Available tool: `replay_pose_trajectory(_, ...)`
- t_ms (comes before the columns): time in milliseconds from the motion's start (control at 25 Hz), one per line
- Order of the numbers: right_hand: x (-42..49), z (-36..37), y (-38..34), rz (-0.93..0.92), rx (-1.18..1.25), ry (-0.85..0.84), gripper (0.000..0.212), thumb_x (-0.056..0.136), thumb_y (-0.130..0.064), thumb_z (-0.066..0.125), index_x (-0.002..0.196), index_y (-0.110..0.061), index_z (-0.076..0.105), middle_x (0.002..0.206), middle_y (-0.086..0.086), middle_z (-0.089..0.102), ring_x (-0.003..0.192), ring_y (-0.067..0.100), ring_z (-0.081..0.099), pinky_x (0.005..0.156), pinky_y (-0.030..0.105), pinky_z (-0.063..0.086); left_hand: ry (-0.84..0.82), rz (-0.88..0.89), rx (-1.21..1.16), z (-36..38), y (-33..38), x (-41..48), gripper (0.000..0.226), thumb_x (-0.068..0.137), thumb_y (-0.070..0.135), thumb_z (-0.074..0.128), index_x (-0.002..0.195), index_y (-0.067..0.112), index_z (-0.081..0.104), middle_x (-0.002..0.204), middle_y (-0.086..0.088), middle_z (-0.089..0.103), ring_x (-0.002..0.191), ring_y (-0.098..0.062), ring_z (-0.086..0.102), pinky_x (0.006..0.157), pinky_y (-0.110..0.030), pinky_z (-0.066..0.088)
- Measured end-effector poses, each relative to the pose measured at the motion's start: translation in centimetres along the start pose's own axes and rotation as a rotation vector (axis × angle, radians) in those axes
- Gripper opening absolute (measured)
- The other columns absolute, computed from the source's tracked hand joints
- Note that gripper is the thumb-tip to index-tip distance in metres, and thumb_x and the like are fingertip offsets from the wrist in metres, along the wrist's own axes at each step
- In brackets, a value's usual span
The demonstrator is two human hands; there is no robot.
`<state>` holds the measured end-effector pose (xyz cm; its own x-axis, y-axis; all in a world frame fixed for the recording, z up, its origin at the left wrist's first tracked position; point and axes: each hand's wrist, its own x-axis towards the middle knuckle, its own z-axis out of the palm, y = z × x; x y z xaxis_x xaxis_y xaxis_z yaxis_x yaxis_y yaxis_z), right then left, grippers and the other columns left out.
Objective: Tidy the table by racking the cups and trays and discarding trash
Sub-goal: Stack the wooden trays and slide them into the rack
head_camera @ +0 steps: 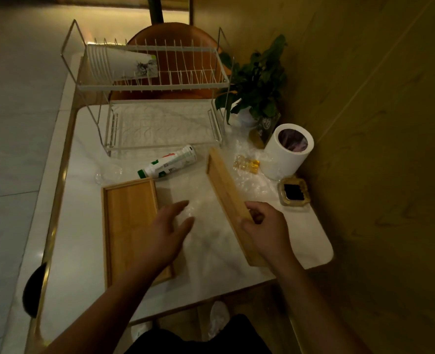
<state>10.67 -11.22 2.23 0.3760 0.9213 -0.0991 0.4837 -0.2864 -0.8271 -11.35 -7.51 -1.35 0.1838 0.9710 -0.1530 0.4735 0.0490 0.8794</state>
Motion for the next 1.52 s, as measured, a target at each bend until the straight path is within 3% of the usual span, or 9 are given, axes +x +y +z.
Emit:
replay_pose_trajectory(160, -1.9, 2.7, -2.4, -0.114, -0.049, 0.003, 0.03, 0.084, -0.021, 0.071, 0.11, -0.034, 0.065, 0.092, -0.016, 0.057, 0.08, -0.003, 0.057, 0.064, 0.009, 0.042, -0.168, -0.171, -0.612, 2.6, 5.5, 0.0, 0.067, 0.084, 0.05, 0.067, 0.145, 0.04, 0.04, 0.13, 0.001, 0.061, 0.112, -0.016, 0.064, 0.091, -0.041, 0.057)
replay_pose_trajectory(240, -3.0, 3.9, -3.1, -0.209, -0.121, -0.003, 0.035, 0.088, -0.021, 0.066, 0.119, -0.034, 0.06, 0.095, -0.017, 0.052, 0.083, 0.0, 0.055, 0.065, 0.01, 0.042, -0.149, -0.167, -0.735, 3.0, 6.0, 0.1, 0.055, 0.085, 0.047, 0.068, 0.136, 0.035, 0.05, 0.117, -0.006, 0.07, 0.105, -0.023, 0.07, 0.083, -0.042, 0.06)
replay_pose_trajectory(480, -3.5, 5.8, -3.6, -0.393, -0.115, -0.311, 0.032, 0.094, -0.027, 0.058, 0.126, -0.027, 0.059, 0.108, -0.012, 0.049, 0.096, 0.002, 0.049, 0.078, 0.007, 0.04, 0.154, -0.217, -0.796, 0.7, 3.7, 0.4, 0.018, 0.097, 0.02, 0.053, 0.108, 0.016, 0.066, 0.094, -0.009, 0.075, 0.086, -0.029, 0.073, 0.064, -0.035, 0.059)
replay_pose_trajectory(640, -0.2, 4.8, -3.1, -0.323, -0.242, -0.084, 0.038, 0.093, -0.037, 0.059, 0.13, -0.027, 0.057, 0.119, -0.008, 0.054, 0.11, 0.01, 0.047, 0.081, 0.021, 0.041, 0.19, -0.33, -0.81, -3.2, 2.1, 0.9, 0.02, 0.098, 0.021, 0.05, 0.102, 0.017, 0.069, 0.088, -0.007, 0.077, 0.076, -0.025, 0.075, 0.055, -0.038, 0.059)
replay_pose_trajectory(800, 1.4, 6.4, -2.7, -0.18, -0.232, -0.205, 0.043, 0.094, -0.044, 0.055, 0.133, -0.025, 0.055, 0.117, -0.005, 0.061, 0.1, 0.011, 0.057, 0.08, 0.028, 0.049, 0.198, -0.418, -0.942, -6.1, 0.4, 0.2, 0.018, 0.097, 0.021, 0.055, 0.096, 0.018, 0.072, 0.091, -0.01, 0.078, 0.082, -0.028, 0.076, 0.058, -0.041, 0.061)
replay_pose_trajectory(960, 0.6, 10.3, -2.0, -0.057, -0.091, -0.343, 0.036, 0.093, -0.037, 0.06, 0.125, -0.021, 0.063, 0.11, -0.004, 0.069, 0.095, 0.01, 0.063, 0.074, 0.021, 0.048, 0.212, -0.408, -0.826, -7.7, -2.2, -1.2, 0.019, 0.1, 0.032, 0.052, 0.112, 0.026, 0.066, 0.101, -0.003, 0.078, 0.09, -0.025, 0.075, 0.065, -0.039, 0.061)
replay_pose_trajectory(1160, -1.6, 14.9, -1.4, 0.051, -0.081, -0.371, 0.03, 0.094, -0.036, 0.059, 0.121, -0.026, 0.063, 0.107, -0.007, 0.069, 0.079, -0.004, 0.058, 0.058, 0.013, 0.04, 0.35, -0.419, -0.353, -9.8, -6.2, -1.6, 0.015, 0.097, 0.028, 0.056, 0.099, 0.031, 0.071, 0.095, -0.001, 0.074, 0.088, -0.022, 0.07, 0.072, -0.04, 0.058)
replay_pose_trajectory(1280, -1.8, 16.9, -1.9, 0.065, -0.109, -0.355, 0.032, 0.094, -0.037, 0.058, 0.125, -0.026, 0.061, 0.108, -0.008, 0.068, 0.079, -0.003, 0.057, 0.057, 0.013, 0.038, 0.312, -0.434, -0.181, -11.2, -8.3, -0.7, 0.022, 0.095, 0.023, 0.055, 0.108, 0.022, 0.072, 0.085, -0.012, 0.073, 0.079, -0.032, 0.07, 0.076, -0.051, 0.06)
replay_pose_trajectory(1520, -1.6, 19.4, -2.8, 0.07, -0.174, -0.314, 0.032, 0.096, -0.032, 0.056, 0.126, -0.021, 0.06, 0.11, -0.001, 0.068, 0.089, 0.013, 0.062, 0.068, 0.024, 0.047, 0.289, -0.391, 0.113, -12.4, -10.1, 1.8, 0.023, 0.093, 0.017, 0.054, 0.105, 0.016, 0.074, 0.08, -0.014, 0.072, 0.073, -0.031, 0.07, 0.07, -0.044, 0.059)
